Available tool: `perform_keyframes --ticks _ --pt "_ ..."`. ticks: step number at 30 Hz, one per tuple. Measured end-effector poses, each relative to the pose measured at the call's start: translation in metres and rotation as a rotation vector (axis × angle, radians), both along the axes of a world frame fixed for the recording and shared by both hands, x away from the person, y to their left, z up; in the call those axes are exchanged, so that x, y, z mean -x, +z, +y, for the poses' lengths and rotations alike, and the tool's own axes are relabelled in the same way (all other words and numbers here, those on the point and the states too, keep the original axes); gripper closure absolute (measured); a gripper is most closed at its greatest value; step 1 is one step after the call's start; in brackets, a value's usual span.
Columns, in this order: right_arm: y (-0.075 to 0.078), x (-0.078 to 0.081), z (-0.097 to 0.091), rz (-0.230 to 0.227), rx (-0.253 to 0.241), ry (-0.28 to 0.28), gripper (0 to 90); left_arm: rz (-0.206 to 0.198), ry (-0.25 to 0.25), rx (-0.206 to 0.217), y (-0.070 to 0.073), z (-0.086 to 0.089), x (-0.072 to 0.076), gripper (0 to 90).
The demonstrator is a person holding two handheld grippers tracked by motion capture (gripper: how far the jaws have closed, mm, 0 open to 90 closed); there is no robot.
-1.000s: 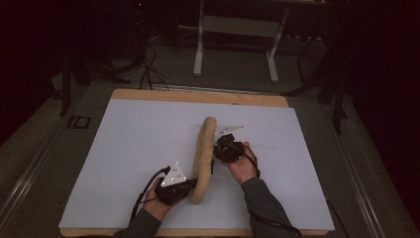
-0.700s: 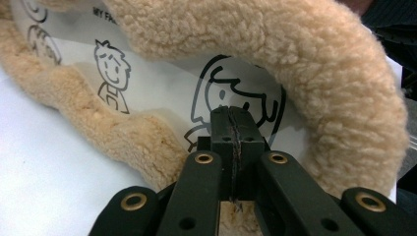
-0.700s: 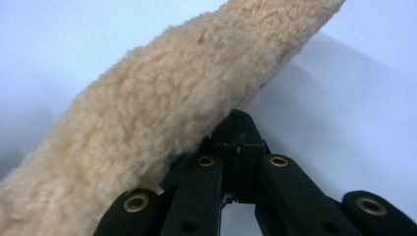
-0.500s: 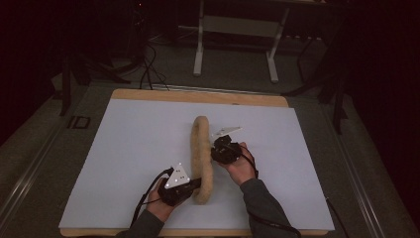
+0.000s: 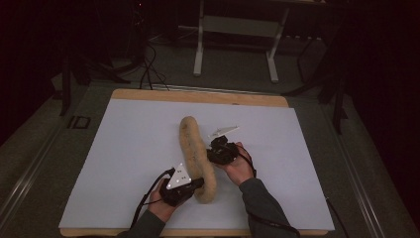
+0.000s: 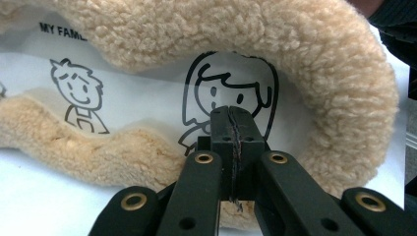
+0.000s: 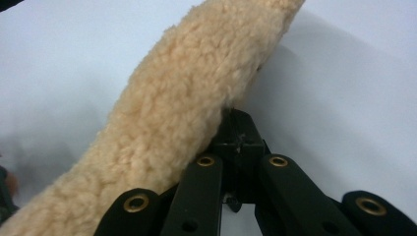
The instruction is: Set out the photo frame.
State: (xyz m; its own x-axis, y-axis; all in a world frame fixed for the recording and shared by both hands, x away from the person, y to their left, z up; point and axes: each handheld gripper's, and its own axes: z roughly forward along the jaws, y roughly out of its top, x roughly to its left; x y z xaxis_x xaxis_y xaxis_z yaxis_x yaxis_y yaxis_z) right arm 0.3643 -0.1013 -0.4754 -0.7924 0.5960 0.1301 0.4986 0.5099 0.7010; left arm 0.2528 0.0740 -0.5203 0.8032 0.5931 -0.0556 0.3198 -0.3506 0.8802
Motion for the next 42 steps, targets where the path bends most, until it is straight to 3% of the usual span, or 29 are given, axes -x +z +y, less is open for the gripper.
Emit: perform_keyframes --ticks 9,42 --pt "-0.001 0.0 0.002 0.025 -0.016 0.033 90.0 -0.001 0.0 0.0 -0.001 -0.004 0.0 90.0" --pt "0.0 -0.005 0.005 0.064 -0.042 0.057 90.0 -0.016 0.044 0.018 -0.002 -0.013 0.0 90.0"
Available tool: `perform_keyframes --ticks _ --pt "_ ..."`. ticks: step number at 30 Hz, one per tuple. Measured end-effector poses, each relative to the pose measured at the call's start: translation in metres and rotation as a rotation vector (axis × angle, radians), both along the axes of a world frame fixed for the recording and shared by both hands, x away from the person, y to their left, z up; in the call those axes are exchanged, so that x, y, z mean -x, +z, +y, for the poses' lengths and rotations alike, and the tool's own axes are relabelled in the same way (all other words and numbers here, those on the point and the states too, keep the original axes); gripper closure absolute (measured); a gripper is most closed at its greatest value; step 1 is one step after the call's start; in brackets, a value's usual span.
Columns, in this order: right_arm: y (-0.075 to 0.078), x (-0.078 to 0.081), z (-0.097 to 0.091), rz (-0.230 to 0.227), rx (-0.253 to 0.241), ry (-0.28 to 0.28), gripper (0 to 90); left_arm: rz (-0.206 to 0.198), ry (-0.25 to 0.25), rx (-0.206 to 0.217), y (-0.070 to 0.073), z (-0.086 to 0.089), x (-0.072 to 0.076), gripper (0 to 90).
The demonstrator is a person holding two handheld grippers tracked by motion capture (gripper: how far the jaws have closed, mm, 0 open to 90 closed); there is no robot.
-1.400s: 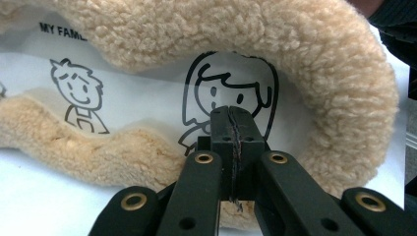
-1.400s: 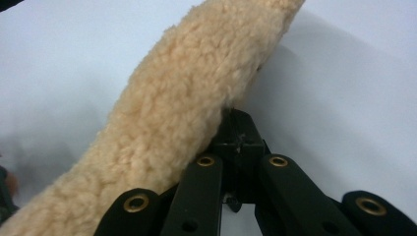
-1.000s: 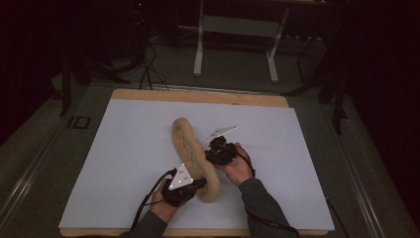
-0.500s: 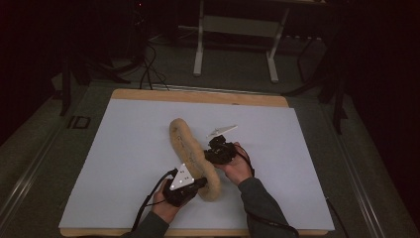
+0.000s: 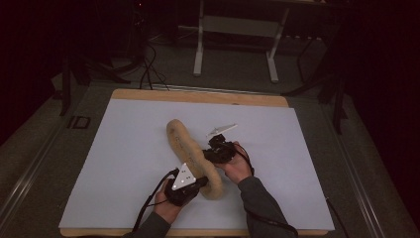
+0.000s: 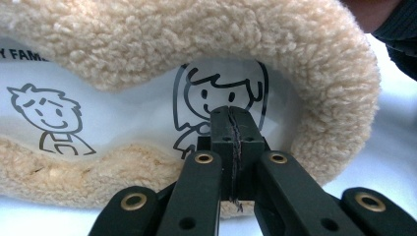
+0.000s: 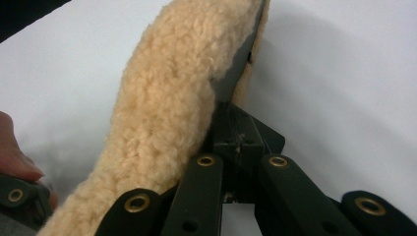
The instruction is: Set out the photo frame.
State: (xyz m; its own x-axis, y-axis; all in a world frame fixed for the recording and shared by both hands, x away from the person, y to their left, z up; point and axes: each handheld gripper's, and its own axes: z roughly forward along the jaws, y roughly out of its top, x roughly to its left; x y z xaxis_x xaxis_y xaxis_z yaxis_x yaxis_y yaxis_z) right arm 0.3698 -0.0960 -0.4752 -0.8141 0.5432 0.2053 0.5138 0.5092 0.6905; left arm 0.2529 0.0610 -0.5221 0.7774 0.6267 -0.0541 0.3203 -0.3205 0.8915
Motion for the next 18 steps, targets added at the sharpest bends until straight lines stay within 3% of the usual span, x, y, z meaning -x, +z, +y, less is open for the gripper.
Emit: perform_keyframes --ticks 10,18 --pt "0.0 0.0 -0.004 -0.019 0.013 -0.03 89.6 -0.007 -0.013 -0.02 -0.002 -0.004 0.0 90.0" --pt "0.001 0.002 -0.009 -0.024 0.02 -0.064 82.2 -0.014 -0.006 -0.01 0.003 0.008 -0.001 85.3"
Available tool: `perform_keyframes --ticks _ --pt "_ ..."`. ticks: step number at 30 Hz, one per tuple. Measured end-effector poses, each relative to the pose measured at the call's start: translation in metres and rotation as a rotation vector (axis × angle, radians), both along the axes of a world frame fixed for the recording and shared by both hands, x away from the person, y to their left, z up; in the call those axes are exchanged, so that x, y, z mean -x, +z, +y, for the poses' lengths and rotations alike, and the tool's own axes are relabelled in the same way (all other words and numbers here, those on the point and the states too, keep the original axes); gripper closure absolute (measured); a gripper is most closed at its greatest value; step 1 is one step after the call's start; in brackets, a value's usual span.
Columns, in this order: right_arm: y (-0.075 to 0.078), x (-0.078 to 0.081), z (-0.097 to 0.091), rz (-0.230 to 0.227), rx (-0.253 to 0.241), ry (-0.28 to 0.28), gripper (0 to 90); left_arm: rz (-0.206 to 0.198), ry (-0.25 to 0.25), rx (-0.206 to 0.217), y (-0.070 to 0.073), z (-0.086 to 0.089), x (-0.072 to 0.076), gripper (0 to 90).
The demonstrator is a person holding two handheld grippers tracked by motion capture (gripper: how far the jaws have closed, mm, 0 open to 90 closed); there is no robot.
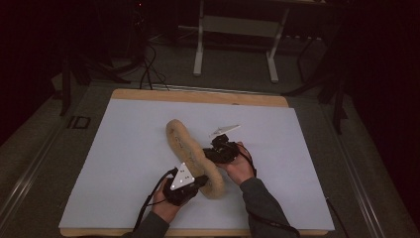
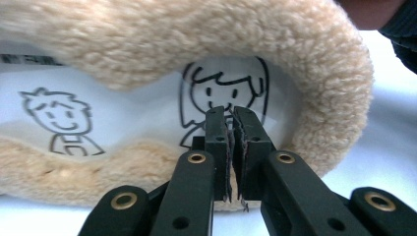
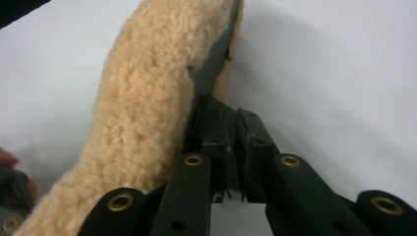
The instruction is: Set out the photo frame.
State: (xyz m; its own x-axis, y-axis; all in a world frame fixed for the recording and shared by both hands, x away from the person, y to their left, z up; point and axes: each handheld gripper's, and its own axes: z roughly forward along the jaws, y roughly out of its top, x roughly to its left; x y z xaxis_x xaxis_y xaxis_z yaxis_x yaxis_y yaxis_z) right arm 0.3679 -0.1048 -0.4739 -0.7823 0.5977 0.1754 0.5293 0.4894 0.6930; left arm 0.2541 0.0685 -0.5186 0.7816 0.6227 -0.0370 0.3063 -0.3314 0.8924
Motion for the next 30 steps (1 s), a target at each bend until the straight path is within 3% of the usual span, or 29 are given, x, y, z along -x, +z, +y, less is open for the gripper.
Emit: perform_keyframes --ticks 15,30 --pt "0.003 0.005 -0.019 0.011 -0.015 -0.047 76.8 0.024 0.037 -0.004 0.003 0.014 -0.005 78.4" --pt "0.014 0.014 -0.029 0.004 -0.031 -0.037 72.4 0.027 0.08 -0.017 0.003 0.024 -0.01 76.2"
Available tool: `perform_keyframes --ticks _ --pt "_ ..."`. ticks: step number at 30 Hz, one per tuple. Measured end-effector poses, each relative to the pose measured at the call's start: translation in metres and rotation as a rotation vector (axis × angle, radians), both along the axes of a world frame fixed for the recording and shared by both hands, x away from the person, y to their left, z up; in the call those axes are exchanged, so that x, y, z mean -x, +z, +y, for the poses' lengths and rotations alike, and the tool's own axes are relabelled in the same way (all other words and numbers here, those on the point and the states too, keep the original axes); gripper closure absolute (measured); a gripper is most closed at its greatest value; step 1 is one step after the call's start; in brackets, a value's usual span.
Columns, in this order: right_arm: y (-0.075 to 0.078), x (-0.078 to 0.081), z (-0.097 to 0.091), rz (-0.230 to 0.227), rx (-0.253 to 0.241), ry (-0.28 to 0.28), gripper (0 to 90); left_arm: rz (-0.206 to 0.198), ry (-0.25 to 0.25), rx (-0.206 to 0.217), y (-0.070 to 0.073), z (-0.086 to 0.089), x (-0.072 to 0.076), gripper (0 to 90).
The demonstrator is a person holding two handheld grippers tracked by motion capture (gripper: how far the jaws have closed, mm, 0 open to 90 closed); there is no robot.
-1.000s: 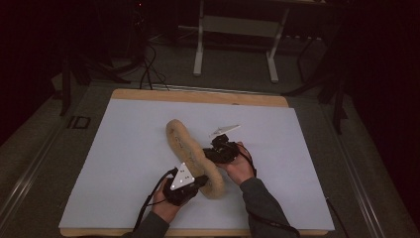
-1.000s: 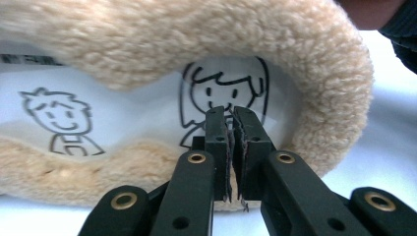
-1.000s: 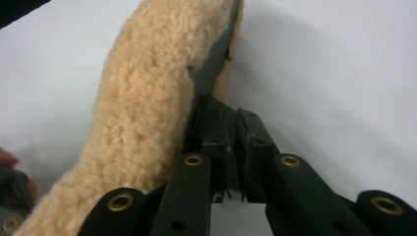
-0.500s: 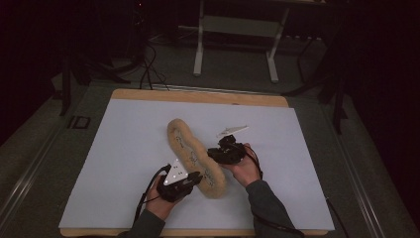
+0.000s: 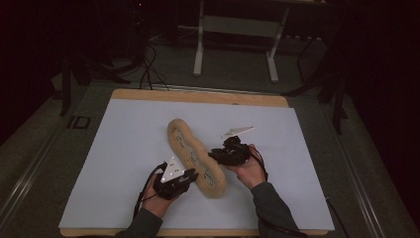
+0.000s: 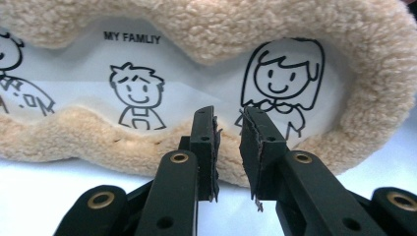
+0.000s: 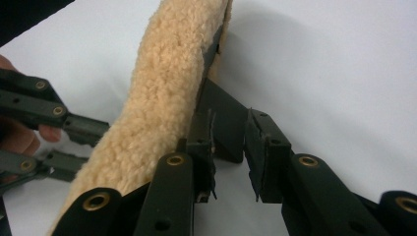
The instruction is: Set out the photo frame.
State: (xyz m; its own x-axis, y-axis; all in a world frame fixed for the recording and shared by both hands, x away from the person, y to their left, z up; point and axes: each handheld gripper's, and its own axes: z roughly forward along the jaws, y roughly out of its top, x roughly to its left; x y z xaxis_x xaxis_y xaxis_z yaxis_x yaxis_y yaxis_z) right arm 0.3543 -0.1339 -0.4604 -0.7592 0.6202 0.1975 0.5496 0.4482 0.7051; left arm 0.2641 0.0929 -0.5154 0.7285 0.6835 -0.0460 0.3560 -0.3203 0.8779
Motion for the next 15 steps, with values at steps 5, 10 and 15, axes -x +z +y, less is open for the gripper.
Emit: perform_keyframes --ticks 5,10,15 --pt "0.004 0.002 -0.004 -0.001 -0.008 -0.007 70.0 0.001 0.02 0.004 0.001 0.004 -0.002 75.1" --pt "0.007 0.001 -0.009 0.013 -0.025 -0.005 68.3 0.002 0.04 -0.002 0.001 0.009 -0.004 74.0" --pt "0.012 0.004 -0.013 0.015 -0.044 0.003 67.2 0.006 0.06 -0.009 0.001 0.014 -0.007 72.3"
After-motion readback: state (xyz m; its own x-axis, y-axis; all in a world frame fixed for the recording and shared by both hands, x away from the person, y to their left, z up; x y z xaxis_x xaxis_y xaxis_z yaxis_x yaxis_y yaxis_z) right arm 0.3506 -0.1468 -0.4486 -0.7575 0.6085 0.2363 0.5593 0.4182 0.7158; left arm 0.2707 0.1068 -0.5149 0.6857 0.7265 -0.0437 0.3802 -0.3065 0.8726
